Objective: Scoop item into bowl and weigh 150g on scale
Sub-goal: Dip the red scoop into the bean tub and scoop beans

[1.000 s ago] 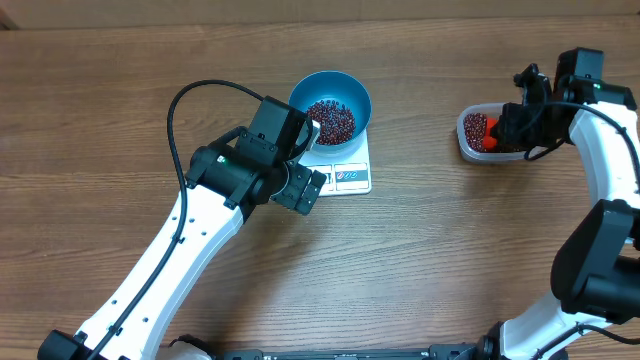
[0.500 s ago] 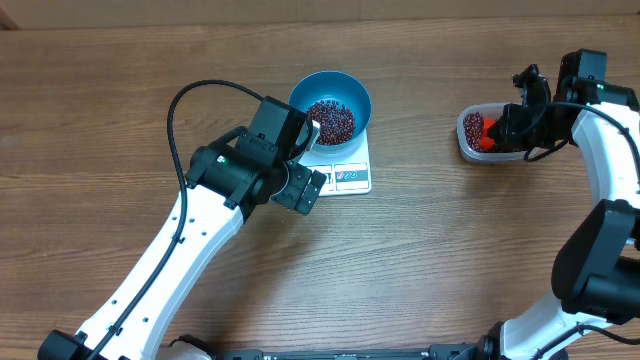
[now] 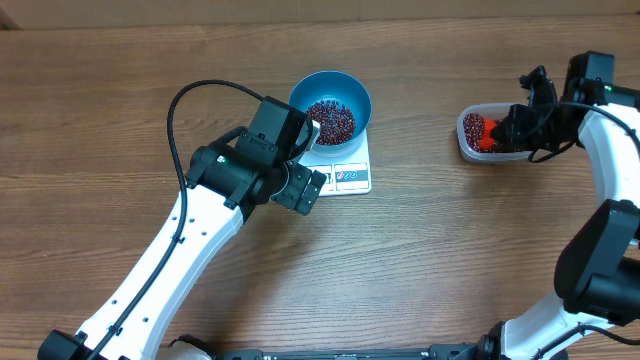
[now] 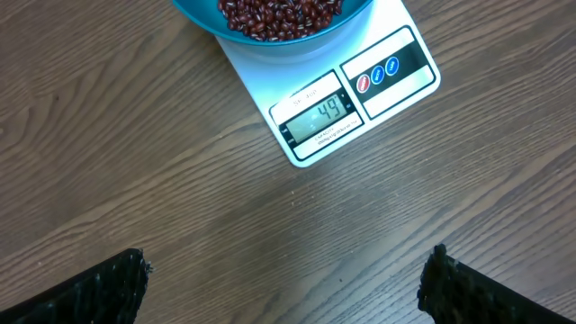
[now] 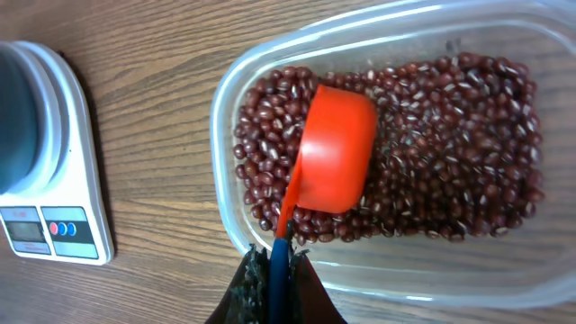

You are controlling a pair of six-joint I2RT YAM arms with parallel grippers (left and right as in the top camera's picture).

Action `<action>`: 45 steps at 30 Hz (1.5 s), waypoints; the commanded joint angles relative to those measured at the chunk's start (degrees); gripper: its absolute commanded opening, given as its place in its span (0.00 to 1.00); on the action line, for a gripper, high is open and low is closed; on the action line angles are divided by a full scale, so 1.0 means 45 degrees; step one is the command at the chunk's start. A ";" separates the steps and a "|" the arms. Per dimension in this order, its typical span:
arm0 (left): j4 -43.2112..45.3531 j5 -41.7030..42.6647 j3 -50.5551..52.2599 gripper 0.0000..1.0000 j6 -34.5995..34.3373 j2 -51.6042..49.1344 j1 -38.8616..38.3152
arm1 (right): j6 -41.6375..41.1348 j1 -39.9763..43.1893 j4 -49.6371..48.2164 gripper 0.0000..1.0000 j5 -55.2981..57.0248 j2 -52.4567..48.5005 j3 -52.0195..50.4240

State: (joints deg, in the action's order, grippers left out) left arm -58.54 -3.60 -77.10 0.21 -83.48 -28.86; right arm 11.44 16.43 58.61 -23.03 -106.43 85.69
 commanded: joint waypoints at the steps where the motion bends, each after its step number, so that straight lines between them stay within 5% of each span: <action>1: 0.0015 0.0146 0.0053 1.00 0.0199 0.0155 -0.0005 | -0.0257 0.0228 0.0068 0.04 -0.0719 -0.0083 -0.0053; 45: 0.0015 0.0146 0.0053 1.00 0.0199 0.0155 -0.0005 | -0.1258 0.2084 -0.0840 0.04 -0.4104 -0.0097 -0.1967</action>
State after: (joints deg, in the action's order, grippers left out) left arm -58.57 -3.60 -77.10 0.21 -83.48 -28.86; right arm 5.98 24.99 54.13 -38.46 -106.17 77.56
